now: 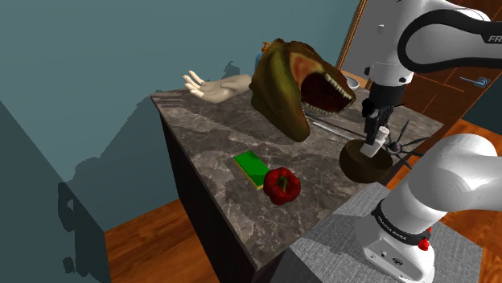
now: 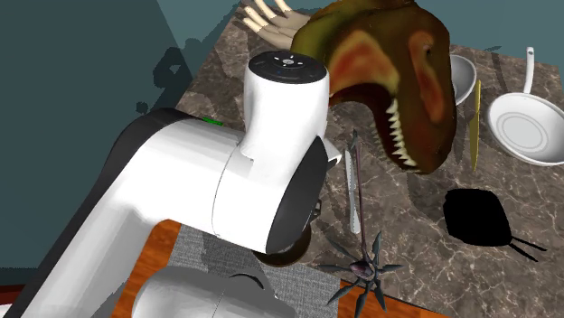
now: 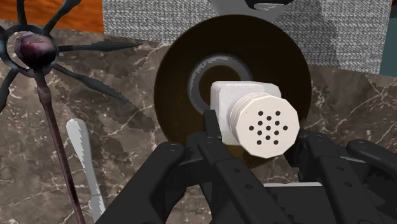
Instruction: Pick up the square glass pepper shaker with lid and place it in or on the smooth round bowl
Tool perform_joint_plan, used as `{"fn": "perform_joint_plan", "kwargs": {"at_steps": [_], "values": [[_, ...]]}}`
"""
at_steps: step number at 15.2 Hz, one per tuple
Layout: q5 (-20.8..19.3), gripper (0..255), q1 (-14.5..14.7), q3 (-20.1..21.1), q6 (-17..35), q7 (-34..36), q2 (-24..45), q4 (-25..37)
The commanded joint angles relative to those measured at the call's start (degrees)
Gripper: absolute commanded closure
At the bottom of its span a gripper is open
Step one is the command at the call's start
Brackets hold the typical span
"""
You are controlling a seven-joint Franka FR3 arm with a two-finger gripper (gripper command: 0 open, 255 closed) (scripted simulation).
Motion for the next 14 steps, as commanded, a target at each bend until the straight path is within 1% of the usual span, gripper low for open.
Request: {"fn": "perform_joint_plan", "kwargs": {"at_steps": [1, 6, 7, 12, 14], "values": [[-0.07, 255, -0.04, -0.06, 0.16, -0.03, -0.02, -0.16], [-0.06, 255, -0.04, -0.06, 0.15, -0.03, -0.02, -0.15], [-0.06, 0, -0.04, -0.06, 0.15, -0.03, -0.02, -0.15], [-0.06, 0, -0.04, -0.06, 0.15, -0.03, -0.02, -0.15], [0.55, 0, 0.37, 0.46, -2.62, 0.00, 1.57, 4.20]]}}
